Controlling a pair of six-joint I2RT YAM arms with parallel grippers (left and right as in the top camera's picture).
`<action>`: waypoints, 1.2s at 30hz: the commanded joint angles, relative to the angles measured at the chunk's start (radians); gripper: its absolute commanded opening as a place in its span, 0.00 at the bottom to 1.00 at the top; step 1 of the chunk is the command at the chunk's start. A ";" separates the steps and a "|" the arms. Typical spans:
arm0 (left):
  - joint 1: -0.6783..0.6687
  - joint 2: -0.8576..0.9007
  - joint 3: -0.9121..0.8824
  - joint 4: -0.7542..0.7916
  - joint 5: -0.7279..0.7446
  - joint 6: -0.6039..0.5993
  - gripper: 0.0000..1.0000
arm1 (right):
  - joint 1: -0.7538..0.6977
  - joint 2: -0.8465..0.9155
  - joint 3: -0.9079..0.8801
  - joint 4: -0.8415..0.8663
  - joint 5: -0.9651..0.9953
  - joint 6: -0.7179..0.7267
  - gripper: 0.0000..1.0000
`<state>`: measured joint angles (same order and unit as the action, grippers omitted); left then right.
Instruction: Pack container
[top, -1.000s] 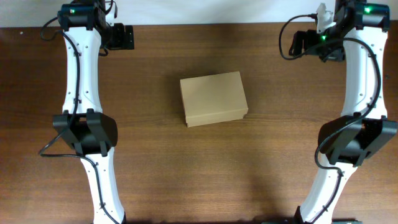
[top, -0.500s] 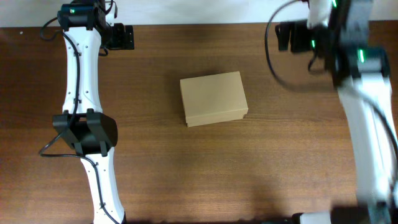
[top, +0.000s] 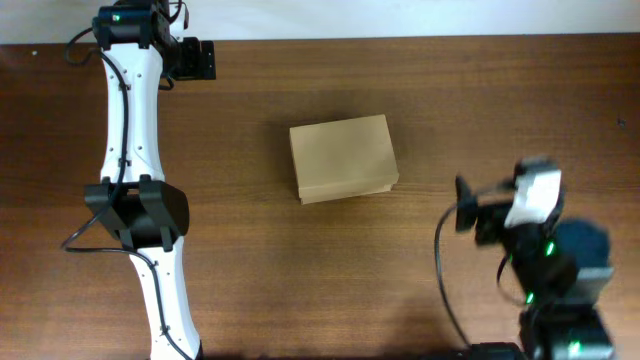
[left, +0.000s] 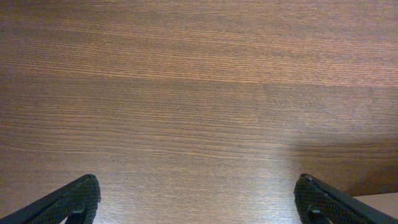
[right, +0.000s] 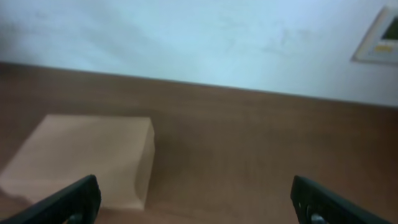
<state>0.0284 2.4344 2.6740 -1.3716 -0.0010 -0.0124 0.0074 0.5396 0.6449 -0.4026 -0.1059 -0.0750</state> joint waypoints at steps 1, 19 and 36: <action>0.001 -0.034 0.014 -0.001 -0.003 -0.002 1.00 | -0.003 -0.144 -0.156 0.033 0.033 0.004 0.99; 0.001 -0.034 0.014 -0.001 -0.003 -0.002 1.00 | -0.003 -0.534 -0.510 0.146 0.155 0.004 0.99; 0.000 -0.034 0.014 -0.001 -0.003 -0.002 1.00 | -0.003 -0.537 -0.579 0.183 0.170 0.004 0.99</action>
<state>0.0284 2.4344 2.6740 -1.3716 -0.0010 -0.0124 0.0074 0.0147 0.0792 -0.2333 0.0452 -0.0746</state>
